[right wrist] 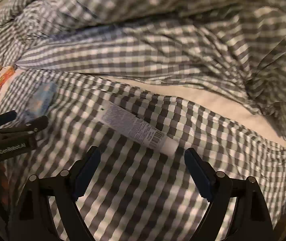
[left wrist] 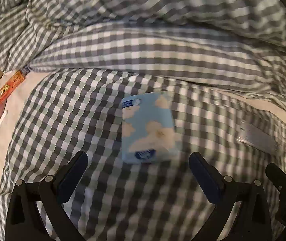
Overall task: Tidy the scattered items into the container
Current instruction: 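Grasp the blue tissue pack with the left gripper while the right grasps the white toothpaste tube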
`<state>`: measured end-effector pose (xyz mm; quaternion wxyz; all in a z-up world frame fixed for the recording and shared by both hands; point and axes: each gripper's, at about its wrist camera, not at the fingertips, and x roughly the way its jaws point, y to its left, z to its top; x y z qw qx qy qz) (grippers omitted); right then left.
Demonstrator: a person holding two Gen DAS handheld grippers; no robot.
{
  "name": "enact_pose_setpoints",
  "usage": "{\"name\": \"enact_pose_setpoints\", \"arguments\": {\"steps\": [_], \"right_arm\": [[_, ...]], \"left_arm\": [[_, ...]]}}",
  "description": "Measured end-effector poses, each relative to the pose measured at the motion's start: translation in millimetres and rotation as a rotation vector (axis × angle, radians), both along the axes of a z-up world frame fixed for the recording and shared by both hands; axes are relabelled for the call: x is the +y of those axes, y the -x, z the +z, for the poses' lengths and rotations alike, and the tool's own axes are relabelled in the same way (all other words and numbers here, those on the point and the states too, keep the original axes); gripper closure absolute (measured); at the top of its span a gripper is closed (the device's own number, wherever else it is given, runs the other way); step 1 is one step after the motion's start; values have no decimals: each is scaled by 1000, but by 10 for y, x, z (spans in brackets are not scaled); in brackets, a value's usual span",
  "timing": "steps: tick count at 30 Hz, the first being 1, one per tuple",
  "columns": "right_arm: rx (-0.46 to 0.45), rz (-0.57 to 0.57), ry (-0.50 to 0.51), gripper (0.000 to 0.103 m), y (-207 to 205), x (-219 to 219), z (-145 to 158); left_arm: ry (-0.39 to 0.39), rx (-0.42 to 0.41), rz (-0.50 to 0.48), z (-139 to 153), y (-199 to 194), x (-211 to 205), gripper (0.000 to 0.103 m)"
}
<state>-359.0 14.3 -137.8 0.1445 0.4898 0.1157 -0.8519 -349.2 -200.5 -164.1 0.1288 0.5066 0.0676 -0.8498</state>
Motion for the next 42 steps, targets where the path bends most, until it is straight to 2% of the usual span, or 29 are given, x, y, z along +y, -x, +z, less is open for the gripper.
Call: {"name": "enact_pose_setpoints", "arguments": {"steps": [4, 7, 10, 11, 12, 14, 16, 21, 27, 34, 38, 42], "right_arm": [[-16, -58, -17, 18, 152, 32, -282], [44, -70, 11, 19, 126, 63, -331], [83, -63, 38, 34, 87, 80, -333], [89, -64, 40, 49, 90, 78, -314], [97, -69, 43, 71, 85, 90, -284], [87, -66, 79, 82, 78, 134, -240], [73, -74, 112, 82, 86, 188, -217], [80, -72, 129, 83, 38, 255, -157], [90, -68, 165, 83, -54, 325, -21], [83, -63, 133, 83, -81, 253, -3], [93, -53, 119, 83, -210, 248, 175], [114, -55, 106, 84, -366, 284, 415]], "left_arm": [[2, 22, 6, -116, 57, 8, 0], [27, 71, -18, -165, 27, 56, 0], [-18, 84, -36, -174, 63, 9, 0], [-40, 86, -33, -173, 52, -21, 4], [-44, 93, -34, -162, 36, -30, 9], [-58, 110, -78, -102, 6, 7, 41], [-65, 113, -94, -81, -3, 16, 47], [-89, 113, -83, -65, -21, -30, 48], [-65, 128, -77, 29, -79, -20, 48], [-6, 113, -77, 125, -66, 61, 48], [7, 135, -92, 371, -229, 204, 48], [3, 119, -115, 497, -436, 308, 48]]}}
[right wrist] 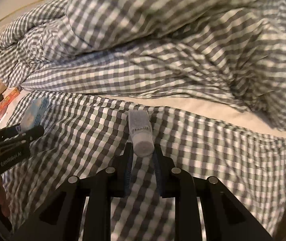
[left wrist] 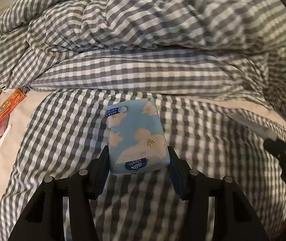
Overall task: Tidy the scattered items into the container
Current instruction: 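Grasp the blue tissue pack with the left gripper while the right grasps the white toothpaste tube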
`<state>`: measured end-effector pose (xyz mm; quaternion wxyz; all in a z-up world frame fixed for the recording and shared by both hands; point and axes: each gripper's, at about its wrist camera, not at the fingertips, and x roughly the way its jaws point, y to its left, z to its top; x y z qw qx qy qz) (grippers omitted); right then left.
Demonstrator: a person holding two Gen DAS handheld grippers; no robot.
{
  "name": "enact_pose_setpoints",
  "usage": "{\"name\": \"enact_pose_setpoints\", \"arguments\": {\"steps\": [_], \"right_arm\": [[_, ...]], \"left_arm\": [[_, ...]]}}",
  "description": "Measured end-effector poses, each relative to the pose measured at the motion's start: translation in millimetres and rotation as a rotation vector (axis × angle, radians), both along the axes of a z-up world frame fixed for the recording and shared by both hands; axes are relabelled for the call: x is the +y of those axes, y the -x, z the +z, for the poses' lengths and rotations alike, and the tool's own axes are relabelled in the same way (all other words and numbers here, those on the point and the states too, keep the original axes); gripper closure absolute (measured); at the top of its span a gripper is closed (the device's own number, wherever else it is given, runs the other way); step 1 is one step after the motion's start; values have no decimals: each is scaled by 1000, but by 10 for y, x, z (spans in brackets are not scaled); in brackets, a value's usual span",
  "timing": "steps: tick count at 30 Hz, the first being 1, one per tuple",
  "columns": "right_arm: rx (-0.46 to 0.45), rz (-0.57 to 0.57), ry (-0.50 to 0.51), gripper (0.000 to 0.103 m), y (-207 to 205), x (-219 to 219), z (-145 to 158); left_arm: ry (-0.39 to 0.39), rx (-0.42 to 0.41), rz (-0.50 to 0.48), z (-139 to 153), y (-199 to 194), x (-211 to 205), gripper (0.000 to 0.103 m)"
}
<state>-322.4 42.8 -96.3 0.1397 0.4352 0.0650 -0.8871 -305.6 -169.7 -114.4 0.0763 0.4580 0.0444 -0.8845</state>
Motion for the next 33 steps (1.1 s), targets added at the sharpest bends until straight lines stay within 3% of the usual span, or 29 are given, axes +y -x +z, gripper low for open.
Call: {"name": "enact_pose_setpoints", "arguments": {"steps": [7, 8, 9, 10, 19, 20, 21, 22, 23, 26, 28, 29, 33], "right_arm": [[42, -14, -4, 86, -402, 117, 435], [54, -16, -1, 88, -501, 142, 515], [60, -15, 2, 101, -600, 174, 600], [62, -14, 8, 102, -665, 201, 671], [62, 10, 62, 102, -1316, 465, 1107], [53, 26, 57, 93, -1369, 485, 1081], [50, 19, 55, 63, -1384, 505, 1031], [37, 11, 57, 45, -1380, 527, 957], [2, 7, 72, 33, -1341, 552, 822], [-147, 11, 114, 36, -1141, 549, 383], [-204, 2, 95, 47, -1016, 500, 153], [-232, -1, 80, 52, -949, 461, 42], [-272, -23, 44, 54, -771, 321, -220]], "left_arm": [[-23, 13, -21, 318, -433, -1, 48], [-22, 20, -28, 380, -495, 18, 48], [-21, 26, -40, 470, -571, 52, 48], [-19, 32, -47, 534, -635, 82, 48], [-22, 104, -83, 1143, -1223, 326, 48], [-24, 109, -89, 1178, -1291, 350, 48], [-25, 111, -90, 1189, -1333, 363, 48], [-24, 106, -89, 1189, -1373, 375, 48], [-24, 100, -87, 1187, -1421, 388, 48], [-26, 89, -88, 1187, -1558, 408, 48], [-24, 86, -86, 1186, -1617, 410, 48], [-23, 85, -86, 1189, -1642, 404, 48], [-17, 69, -81, 1153, -1673, 369, 48]]}}
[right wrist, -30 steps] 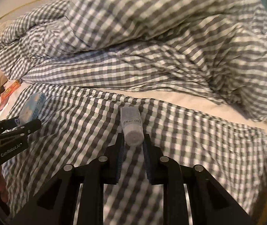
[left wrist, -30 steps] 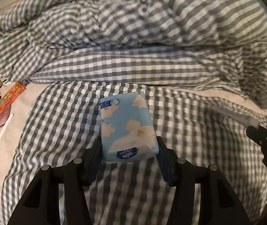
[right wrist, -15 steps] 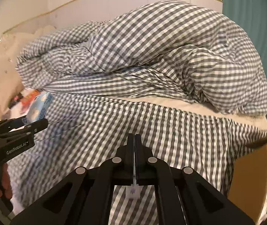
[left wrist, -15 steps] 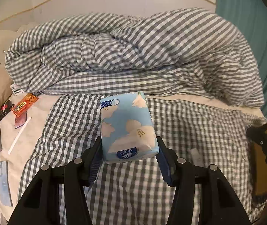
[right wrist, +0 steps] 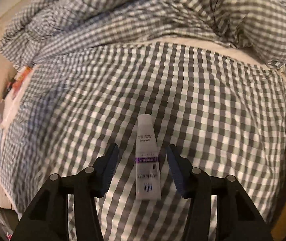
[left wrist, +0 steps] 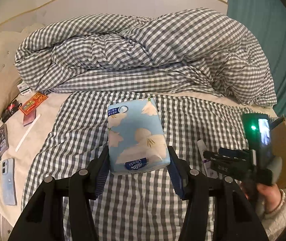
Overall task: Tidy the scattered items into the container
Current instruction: 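Grasp the blue tissue pack with the left gripper while the right grasps the white toothpaste tube, then carry the toothpaste tube into the box with the right gripper and release it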
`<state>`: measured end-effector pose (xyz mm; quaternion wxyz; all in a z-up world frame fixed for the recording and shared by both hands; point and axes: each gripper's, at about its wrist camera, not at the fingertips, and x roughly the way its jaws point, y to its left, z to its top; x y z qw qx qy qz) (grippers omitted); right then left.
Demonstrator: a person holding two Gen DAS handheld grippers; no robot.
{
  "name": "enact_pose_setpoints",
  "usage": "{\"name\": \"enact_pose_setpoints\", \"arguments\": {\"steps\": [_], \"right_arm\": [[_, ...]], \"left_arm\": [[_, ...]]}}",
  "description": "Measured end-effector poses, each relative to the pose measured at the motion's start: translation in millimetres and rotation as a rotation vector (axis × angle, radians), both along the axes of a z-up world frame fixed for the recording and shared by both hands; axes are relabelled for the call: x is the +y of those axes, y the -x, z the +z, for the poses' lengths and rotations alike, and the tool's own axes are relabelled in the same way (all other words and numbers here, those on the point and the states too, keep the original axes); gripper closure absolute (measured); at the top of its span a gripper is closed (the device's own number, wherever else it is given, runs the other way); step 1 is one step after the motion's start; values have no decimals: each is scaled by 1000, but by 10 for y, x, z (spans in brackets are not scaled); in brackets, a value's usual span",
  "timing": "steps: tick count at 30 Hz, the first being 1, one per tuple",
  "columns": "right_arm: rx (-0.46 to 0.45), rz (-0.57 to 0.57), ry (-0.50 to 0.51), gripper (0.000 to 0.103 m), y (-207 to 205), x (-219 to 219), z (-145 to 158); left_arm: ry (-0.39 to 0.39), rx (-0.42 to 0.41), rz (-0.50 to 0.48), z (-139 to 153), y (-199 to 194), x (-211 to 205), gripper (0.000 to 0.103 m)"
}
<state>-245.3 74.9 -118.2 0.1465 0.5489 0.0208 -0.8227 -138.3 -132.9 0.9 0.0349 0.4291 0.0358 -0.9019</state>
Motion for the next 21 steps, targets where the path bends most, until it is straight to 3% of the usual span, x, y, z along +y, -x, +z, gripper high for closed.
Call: {"name": "enact_pose_setpoints", "arguments": {"steps": [12, 14, 17, 21], "right_arm": [[-46, -27, -74, 60, 181, -98, -411], [-37, -36, -102, 76, 177, -83, -399], [-44, -43, -84, 76, 151, -46, -339], [25, -40, -91, 76, 0, -30, -93]], "left_arm": [[-27, -40, 0, -233, 168, -106, 48], [-28, -47, 2, -262, 190, -108, 48], [-32, -54, 7, -302, 200, -105, 48], [-32, -68, 15, -350, 192, -91, 48]]}}
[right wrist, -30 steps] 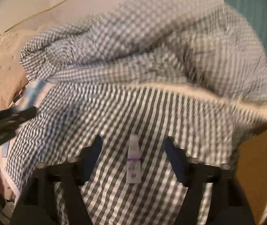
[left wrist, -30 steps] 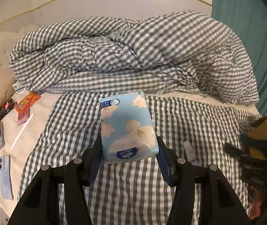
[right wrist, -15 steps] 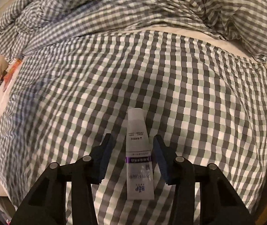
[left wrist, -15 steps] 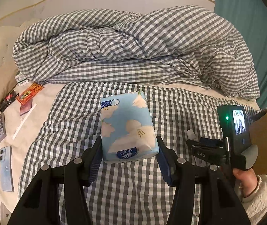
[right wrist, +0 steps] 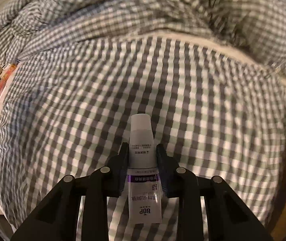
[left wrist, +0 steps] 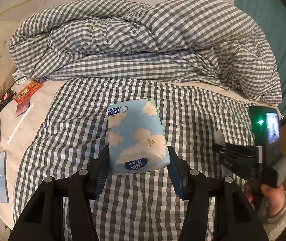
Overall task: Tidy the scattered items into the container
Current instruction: 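Carry the toothpaste tube into the box with the right gripper and release it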
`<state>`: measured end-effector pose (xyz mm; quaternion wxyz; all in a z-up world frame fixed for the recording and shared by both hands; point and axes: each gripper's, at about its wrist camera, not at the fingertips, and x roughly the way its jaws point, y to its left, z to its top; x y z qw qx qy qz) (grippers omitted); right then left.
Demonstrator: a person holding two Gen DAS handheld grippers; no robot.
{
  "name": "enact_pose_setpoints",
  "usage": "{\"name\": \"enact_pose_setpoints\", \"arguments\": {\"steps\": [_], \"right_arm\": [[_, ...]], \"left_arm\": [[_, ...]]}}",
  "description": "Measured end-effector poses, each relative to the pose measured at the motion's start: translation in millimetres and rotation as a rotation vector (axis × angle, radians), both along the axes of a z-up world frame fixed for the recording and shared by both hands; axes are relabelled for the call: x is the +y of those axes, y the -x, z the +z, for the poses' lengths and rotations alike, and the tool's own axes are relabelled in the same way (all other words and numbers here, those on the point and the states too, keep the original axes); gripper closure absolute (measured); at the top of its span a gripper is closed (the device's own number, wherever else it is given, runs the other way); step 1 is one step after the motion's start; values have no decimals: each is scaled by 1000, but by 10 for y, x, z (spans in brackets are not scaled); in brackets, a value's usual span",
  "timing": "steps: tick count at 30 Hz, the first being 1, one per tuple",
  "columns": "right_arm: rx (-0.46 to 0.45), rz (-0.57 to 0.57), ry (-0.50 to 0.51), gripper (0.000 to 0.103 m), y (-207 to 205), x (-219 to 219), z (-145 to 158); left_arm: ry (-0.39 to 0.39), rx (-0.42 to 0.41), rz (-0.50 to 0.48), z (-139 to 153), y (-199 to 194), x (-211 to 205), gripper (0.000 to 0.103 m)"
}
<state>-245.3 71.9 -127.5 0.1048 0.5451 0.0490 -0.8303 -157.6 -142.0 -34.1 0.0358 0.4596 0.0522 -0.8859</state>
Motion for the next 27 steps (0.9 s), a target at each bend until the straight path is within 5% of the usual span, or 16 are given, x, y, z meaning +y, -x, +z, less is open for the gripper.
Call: {"name": "enact_pose_setpoints", "arguments": {"steps": [16, 27], "right_arm": [[150, 24, 72, 76, -684, 173, 1077], [231, -97, 91, 76, -1100, 979, 1603]], "left_arm": [[-1, 45, -49, 332, -226, 382, 48], [8, 114, -188, 786, -411, 1261, 48]]}}
